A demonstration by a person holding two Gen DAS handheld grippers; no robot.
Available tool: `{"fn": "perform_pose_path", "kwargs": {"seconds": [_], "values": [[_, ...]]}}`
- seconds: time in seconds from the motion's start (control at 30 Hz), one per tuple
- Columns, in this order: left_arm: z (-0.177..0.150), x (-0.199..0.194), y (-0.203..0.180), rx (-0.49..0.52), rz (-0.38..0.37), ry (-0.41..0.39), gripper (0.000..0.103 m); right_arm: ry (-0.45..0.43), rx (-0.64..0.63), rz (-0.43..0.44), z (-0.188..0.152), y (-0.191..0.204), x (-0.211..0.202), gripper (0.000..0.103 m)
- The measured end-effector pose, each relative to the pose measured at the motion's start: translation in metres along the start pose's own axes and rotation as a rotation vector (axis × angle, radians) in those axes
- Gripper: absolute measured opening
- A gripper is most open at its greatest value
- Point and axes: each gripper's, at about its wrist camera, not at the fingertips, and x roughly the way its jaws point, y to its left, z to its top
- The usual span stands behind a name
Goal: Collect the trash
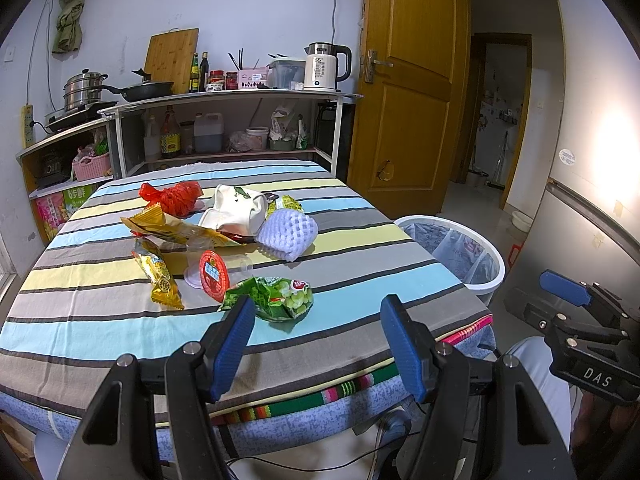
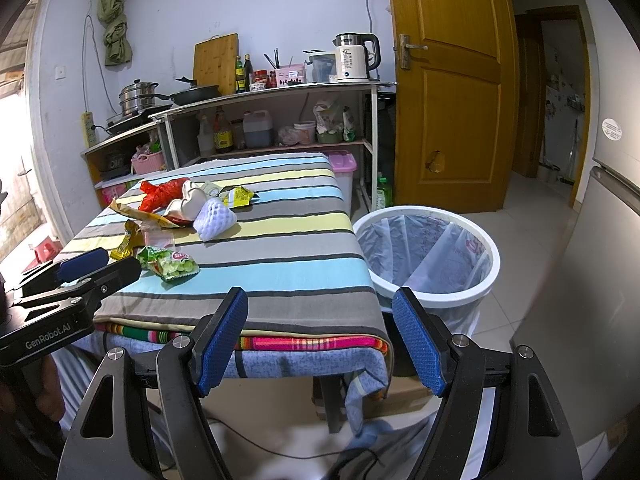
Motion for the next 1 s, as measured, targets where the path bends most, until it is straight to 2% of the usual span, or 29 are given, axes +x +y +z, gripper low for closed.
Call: {"fn": "perform_pose_path", "kwargs": {"seconds": [0.7, 1.0], "values": [[-0.001, -0.002, 0.001, -0.010, 0.003, 0.004, 0.067, 0.005, -0.003, 0.006, -0.001, 0.001, 0.001, 0.075], [0.001, 0.007, 0.028, -0.055, 0.022, 0.021, 0.068, 0.016, -0.034, 0.062, 0.011, 0.012, 0.019, 0.075]]}}
